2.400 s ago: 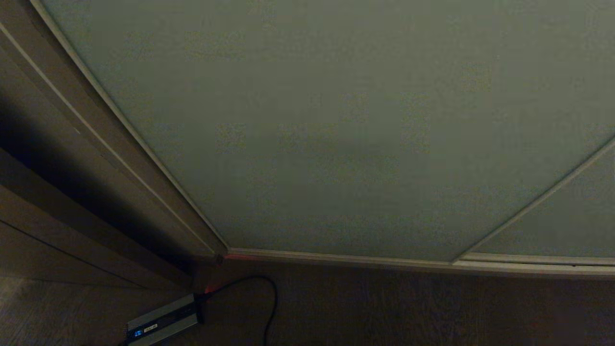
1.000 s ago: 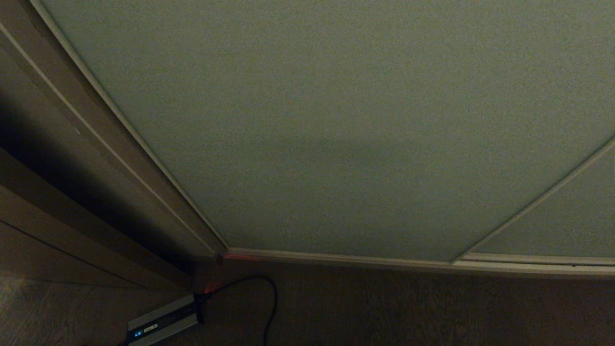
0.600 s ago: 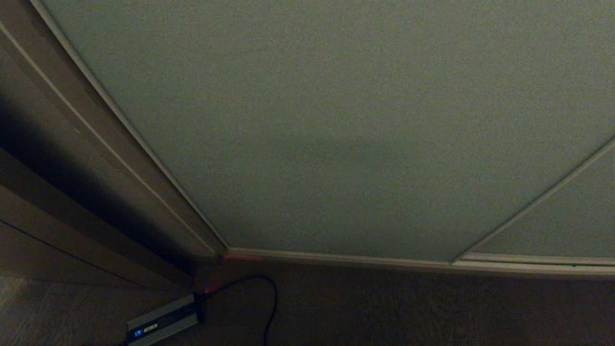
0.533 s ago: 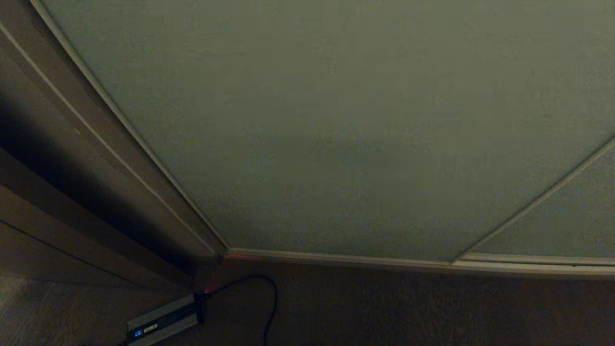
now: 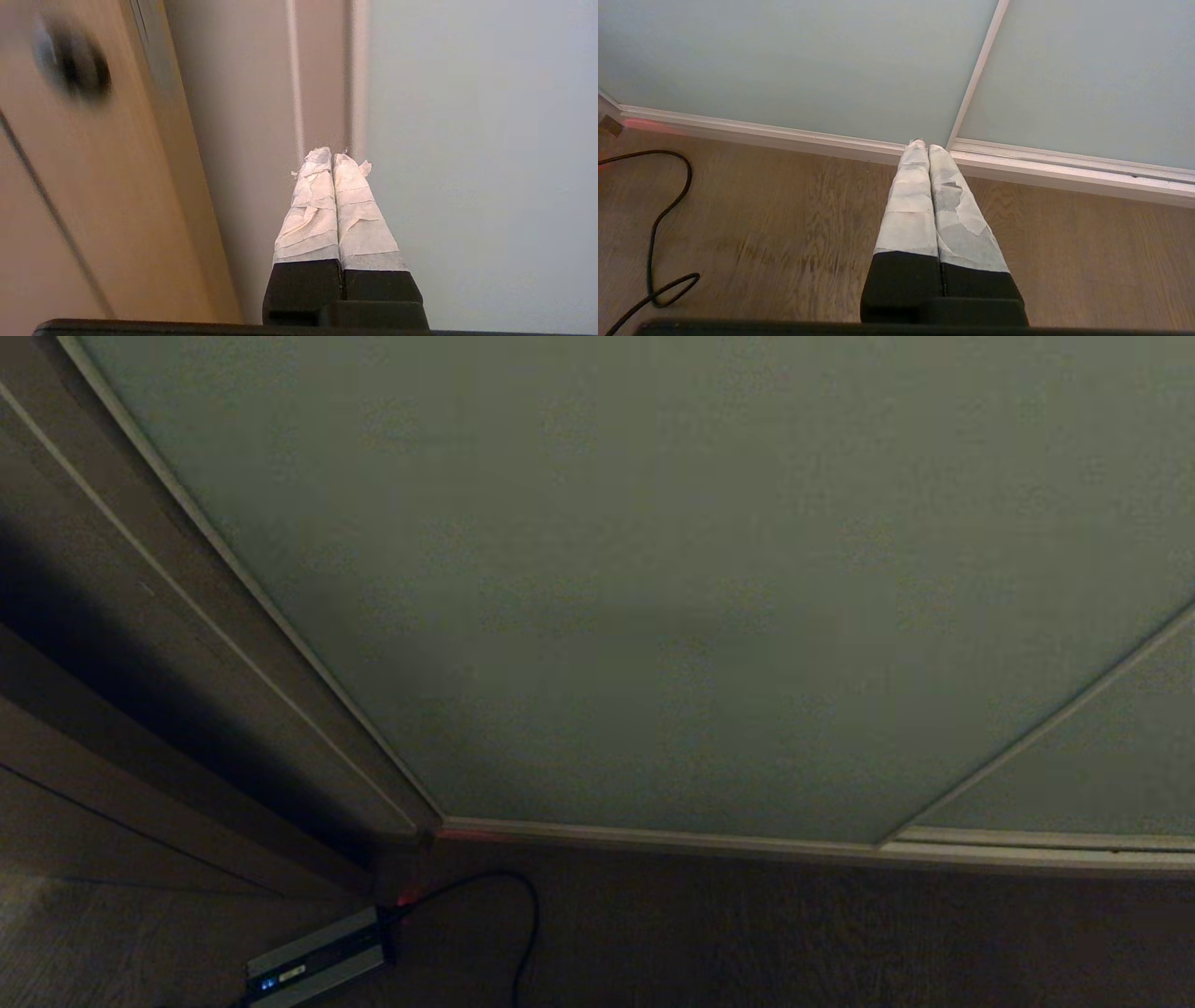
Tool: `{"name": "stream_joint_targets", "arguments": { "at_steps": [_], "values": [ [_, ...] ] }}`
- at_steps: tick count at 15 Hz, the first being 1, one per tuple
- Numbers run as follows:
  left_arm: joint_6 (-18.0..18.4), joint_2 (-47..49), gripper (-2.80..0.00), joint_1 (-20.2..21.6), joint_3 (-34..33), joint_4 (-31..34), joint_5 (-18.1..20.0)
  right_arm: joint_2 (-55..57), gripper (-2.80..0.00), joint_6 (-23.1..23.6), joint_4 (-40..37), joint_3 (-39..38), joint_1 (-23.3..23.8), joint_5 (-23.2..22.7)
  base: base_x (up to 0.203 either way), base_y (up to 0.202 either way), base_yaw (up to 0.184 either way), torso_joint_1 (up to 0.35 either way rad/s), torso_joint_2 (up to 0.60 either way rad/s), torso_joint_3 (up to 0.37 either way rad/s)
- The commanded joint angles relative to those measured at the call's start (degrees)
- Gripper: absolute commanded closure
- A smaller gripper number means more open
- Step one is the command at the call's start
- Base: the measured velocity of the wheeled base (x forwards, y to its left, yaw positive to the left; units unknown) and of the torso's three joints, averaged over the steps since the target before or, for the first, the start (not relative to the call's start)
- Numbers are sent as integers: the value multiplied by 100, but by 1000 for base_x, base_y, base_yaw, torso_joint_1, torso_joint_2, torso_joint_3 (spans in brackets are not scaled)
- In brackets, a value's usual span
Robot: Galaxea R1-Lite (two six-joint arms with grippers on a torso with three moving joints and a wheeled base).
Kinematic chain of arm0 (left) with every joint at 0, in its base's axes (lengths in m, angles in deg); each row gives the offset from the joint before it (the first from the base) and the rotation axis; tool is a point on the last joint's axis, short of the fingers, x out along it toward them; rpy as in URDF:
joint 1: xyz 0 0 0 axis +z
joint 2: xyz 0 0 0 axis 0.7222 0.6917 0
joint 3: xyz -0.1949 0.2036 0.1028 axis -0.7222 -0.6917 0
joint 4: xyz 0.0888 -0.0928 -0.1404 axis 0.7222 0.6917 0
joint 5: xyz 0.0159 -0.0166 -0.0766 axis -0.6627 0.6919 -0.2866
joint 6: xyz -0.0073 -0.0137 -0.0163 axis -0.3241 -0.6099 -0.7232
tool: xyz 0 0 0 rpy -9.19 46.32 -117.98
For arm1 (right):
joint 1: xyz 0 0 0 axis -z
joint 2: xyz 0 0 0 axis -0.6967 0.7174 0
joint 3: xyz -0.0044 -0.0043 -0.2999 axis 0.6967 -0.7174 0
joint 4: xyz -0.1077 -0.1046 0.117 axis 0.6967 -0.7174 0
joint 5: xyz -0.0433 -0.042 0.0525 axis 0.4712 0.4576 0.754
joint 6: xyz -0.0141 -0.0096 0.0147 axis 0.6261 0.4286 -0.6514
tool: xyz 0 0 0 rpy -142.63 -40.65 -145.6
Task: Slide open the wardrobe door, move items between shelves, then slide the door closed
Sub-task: Open the door
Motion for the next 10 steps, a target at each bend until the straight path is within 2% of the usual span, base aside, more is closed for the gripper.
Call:
{"name": "stream_joint_targets", "arguments": {
  "at_steps": [1,5,7,10],
  "values": [
    [-68,1114,0,311,455,-584,-20,-1,0,4,-4,-26,0,-3,0,0,0,0,0,0],
    [-288,1736,0,348,722,-811,47,-1,0,4,5,-26,0,-3,0,0,0,0,0,0],
    [-424,1965,0,347,963,-781,276,-1,0,4,-4,-18,-4,-3,0,0,0,0,0,0],
    [-434,2299,0,333,1370,-767,542,-1,0,4,5,-26,0,-3,0,0,0,0,0,0]
  ]
}}
